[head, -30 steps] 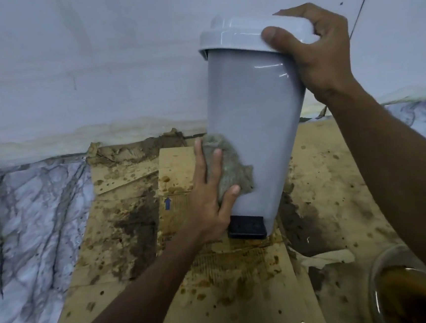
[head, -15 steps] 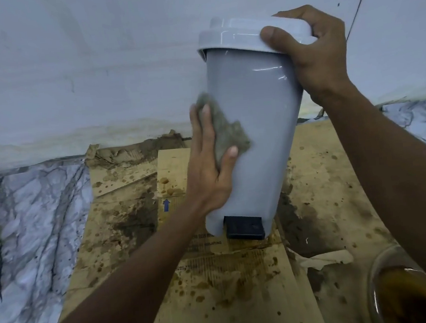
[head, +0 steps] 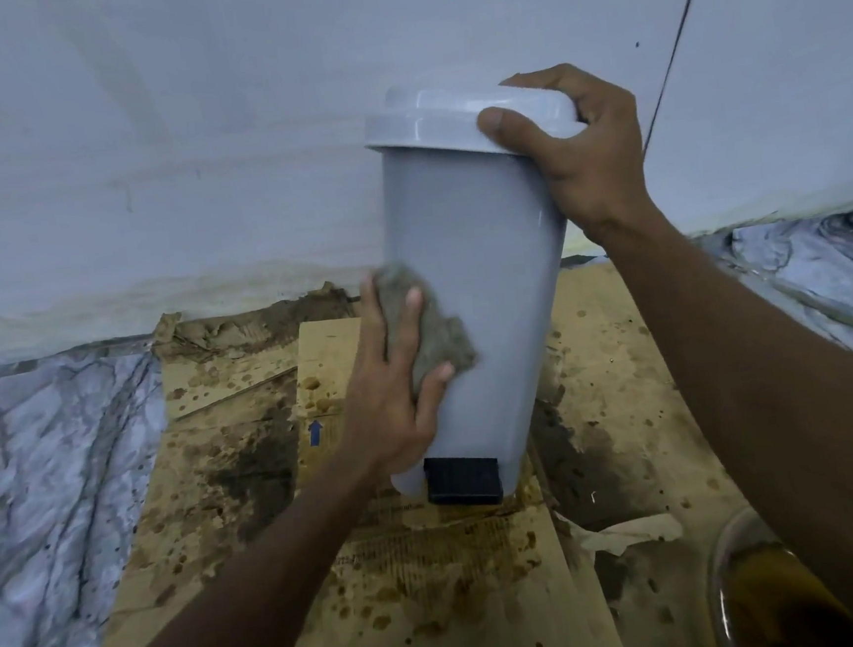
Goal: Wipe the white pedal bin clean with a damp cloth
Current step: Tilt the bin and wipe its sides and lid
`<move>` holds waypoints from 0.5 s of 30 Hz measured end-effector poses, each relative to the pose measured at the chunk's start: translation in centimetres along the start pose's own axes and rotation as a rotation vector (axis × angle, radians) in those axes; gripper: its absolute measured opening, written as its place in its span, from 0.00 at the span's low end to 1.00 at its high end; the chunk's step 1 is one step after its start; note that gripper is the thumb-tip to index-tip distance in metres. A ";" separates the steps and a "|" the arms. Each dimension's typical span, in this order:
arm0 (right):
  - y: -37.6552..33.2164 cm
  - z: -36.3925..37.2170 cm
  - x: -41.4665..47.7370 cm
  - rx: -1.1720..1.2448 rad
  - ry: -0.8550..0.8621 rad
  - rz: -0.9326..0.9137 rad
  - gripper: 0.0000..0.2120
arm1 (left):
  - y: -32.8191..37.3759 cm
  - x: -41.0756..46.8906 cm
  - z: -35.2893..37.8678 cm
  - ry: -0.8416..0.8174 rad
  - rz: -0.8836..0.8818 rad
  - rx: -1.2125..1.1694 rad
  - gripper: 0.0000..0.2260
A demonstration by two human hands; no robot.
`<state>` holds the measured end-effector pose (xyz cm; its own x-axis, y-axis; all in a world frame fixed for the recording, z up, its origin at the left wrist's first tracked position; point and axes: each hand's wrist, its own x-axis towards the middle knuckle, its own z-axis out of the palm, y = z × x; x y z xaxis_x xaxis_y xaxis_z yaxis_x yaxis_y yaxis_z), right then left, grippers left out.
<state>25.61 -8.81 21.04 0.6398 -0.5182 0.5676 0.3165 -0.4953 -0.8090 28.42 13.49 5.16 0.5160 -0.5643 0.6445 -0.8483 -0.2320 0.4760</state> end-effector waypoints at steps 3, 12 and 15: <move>0.2 -0.3 -0.1 0.030 -0.007 -0.001 0.17 | 2.5 6.0 -0.9 0.048 0.175 0.291 0.27; 0.4 -1.3 -0.3 0.045 -0.021 0.045 0.18 | -1.4 0.0 -2.6 -0.534 0.835 0.688 0.27; 0.2 -1.1 -0.3 0.053 -0.027 0.057 0.18 | -1.8 0.0 -3.2 -0.584 0.881 0.658 0.26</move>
<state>24.67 -9.48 20.86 0.6762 -0.5255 0.5163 0.3151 -0.4272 -0.8475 30.37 16.41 6.21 -0.2455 -0.9578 0.1495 -0.8643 0.1464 -0.4812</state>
